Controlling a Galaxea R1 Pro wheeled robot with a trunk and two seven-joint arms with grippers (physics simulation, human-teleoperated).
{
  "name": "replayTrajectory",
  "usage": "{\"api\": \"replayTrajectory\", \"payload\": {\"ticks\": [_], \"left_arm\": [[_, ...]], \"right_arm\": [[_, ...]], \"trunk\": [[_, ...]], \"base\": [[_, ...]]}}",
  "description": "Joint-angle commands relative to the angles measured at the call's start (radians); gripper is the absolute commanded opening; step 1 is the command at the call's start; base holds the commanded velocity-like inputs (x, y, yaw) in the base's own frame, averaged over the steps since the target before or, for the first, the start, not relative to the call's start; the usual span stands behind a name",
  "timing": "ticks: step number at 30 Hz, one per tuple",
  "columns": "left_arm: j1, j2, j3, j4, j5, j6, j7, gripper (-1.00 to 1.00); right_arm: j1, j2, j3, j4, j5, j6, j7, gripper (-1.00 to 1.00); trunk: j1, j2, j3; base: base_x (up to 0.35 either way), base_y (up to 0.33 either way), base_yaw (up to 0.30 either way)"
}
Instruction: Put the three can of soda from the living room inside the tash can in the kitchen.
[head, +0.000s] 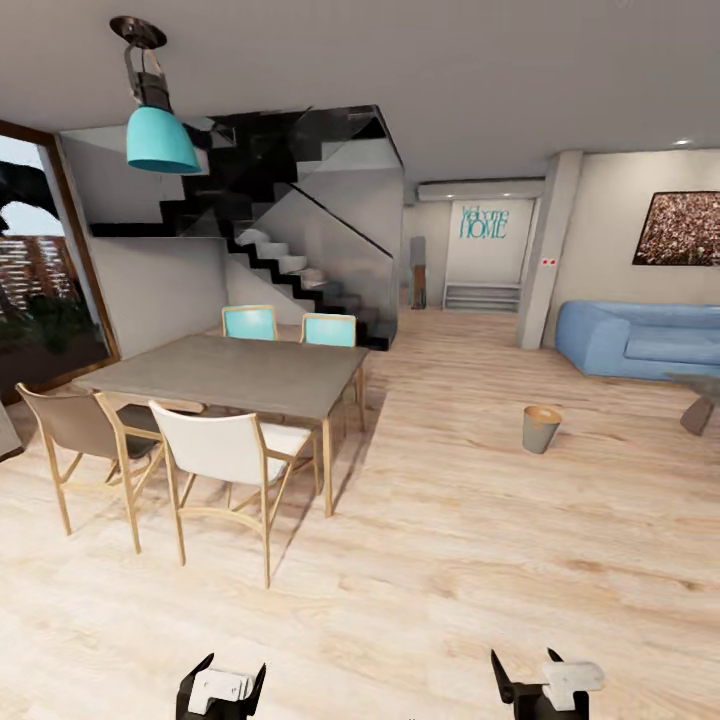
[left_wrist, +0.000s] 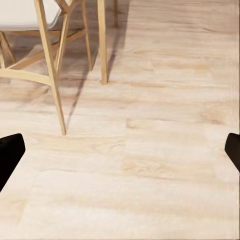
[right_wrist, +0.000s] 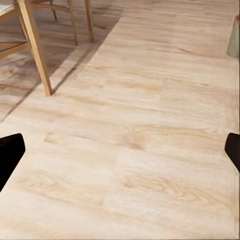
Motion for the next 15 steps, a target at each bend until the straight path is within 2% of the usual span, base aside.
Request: {"api": "replayTrajectory", "payload": {"ticks": [1, 5, 8, 15], "left_arm": [[0.0, 0.0, 0.0, 0.0, 0.0, 0.0, 0.0, 1.0], [0.0, 0.0, 0.0, 0.0, 0.0, 0.0, -0.001, 1.0], [0.0, 0.0, 0.0, 0.0, 0.0, 0.0, -0.002, 1.0], [0.0, 0.001, 0.002, 0.0, 0.001, 0.002, -0.009, 1.0]], "right_arm": [[0.0, 0.0, 0.0, 0.0, 0.0, 0.0, 0.0, 1.0], [0.0, 0.0, -0.002, 0.0, 0.0, 0.0, 0.0, 1.0], [0.0, 0.0, -0.002, 0.0, 0.0, 0.0, 0.0, 1.0], [0.0, 0.0, -0.002, 0.0, 0.0, 0.001, 0.0, 1.0]], "trunk": [[0.0, 0.0, 0.0], [0.0, 0.0, 0.0], [0.0, 0.0, 0.0], [0.0, 0.0, 0.0]], "base": [[0.0, -0.291, -0.252], [0.033, -0.253, -0.252], [0.141, -0.086, -0.252], [0.234, 0.178, -0.243]]}}
